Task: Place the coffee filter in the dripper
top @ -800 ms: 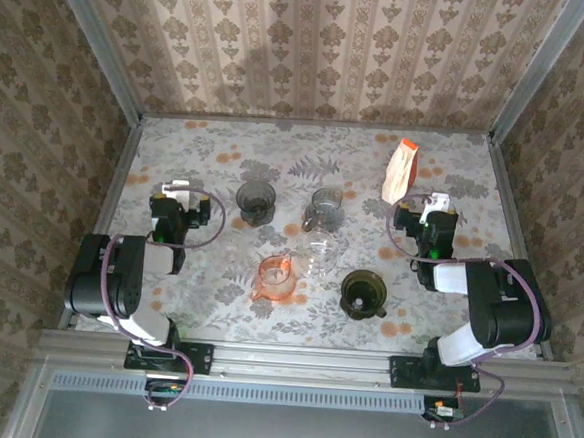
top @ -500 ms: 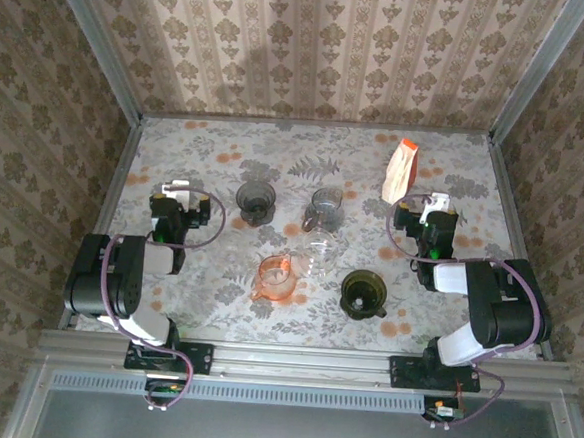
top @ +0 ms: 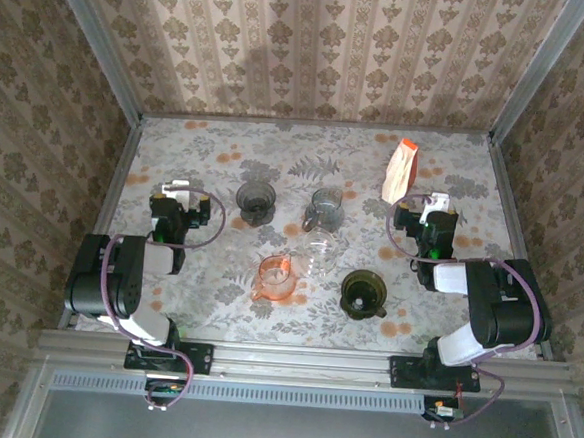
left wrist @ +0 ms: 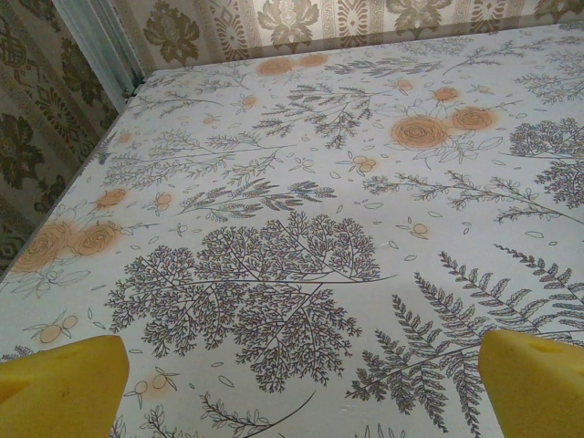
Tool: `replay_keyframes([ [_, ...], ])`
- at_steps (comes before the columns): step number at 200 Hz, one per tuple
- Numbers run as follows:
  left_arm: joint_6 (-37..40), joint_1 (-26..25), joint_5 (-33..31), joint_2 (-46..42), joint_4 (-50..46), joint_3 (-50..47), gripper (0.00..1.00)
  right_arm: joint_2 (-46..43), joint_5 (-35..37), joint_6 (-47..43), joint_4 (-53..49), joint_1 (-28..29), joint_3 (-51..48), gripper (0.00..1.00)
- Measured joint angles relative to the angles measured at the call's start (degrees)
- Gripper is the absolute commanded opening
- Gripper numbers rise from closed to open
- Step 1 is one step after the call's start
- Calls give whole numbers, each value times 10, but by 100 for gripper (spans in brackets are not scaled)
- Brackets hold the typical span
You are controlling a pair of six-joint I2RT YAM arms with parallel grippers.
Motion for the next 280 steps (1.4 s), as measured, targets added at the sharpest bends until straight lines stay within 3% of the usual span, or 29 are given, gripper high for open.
replay_keyframes([
  [113,0,15,29,0,-1,1,100,0,-43,1,-3,-21,0,100],
  [133,-3,16,20,-5,8,-8,100,-17,-52,1,-51,-24,11,100],
  [171,-3,-9,-52,-123,-31,-37,100,-82,-40,19,-181,-16,74,100],
  [212,-3,-52,-116,-258,-67,-21,100,-143,83,58,-302,42,114,100],
  [246,-107,-44,-195,-301,-89,10,100,-189,140,200,-412,33,145,100],
  [280,-267,15,-172,-366,-144,13,100,-214,89,271,-451,21,156,100],
])
